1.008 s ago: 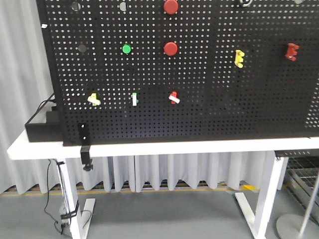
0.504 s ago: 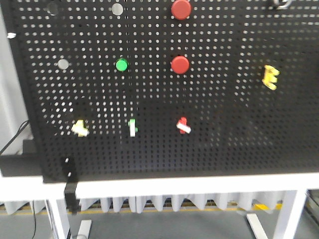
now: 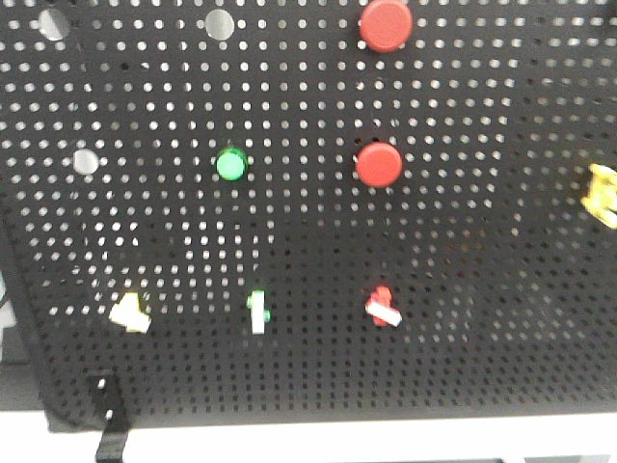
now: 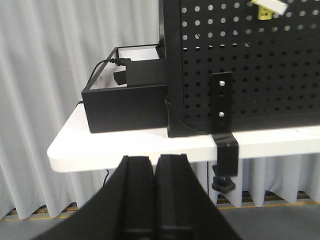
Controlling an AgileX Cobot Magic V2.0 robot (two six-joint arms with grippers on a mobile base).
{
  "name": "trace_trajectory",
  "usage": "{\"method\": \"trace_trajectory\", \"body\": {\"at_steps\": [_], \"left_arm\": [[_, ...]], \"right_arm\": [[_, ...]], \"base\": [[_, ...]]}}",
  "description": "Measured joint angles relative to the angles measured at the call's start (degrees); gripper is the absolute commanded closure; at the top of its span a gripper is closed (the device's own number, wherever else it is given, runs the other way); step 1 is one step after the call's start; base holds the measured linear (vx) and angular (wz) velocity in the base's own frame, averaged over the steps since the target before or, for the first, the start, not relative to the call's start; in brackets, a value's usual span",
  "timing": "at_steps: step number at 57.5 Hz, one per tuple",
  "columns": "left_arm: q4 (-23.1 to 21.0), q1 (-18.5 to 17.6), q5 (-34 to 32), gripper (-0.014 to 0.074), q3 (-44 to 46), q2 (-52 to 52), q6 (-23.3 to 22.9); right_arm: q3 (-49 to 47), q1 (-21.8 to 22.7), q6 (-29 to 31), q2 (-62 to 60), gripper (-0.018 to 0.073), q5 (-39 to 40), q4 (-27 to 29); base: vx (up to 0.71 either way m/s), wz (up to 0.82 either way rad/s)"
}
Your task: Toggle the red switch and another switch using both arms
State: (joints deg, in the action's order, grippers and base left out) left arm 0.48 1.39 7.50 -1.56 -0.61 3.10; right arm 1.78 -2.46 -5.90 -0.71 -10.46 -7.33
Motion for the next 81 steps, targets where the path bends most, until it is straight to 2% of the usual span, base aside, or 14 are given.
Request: {"method": "trace_trajectory", "body": {"at_steps": [57, 66, 73, 81], "left_arm": [[0.0, 0.0, 0.0, 0.0594, 0.0, 0.0, 0.0], [0.0, 0.0, -0.06, 0.0594, 0.0, 0.0, 0.0], [0.0, 0.0, -2.05, 0.0594, 0.0, 0.0, 0.0], [0.0, 0.0, -9.4, 0.0594, 0.0, 0.0, -0.1]], "right_arm": [[0.0, 0.0, 0.0, 0.0, 0.0566, 0.02, 0.0], [0.0, 0.0, 0.0, 0.0, 0.0566, 2.63, 0.19], [0.0, 0.0, 0.0, 0.0, 0.0566, 5.46, -0.02], [0.0, 0.0, 0.0, 0.0, 0.0566, 11.54, -0.02]], "base": [[0.05, 0.0], [0.0, 0.0], [0.0, 0.0], [0.0, 0.0]]}}
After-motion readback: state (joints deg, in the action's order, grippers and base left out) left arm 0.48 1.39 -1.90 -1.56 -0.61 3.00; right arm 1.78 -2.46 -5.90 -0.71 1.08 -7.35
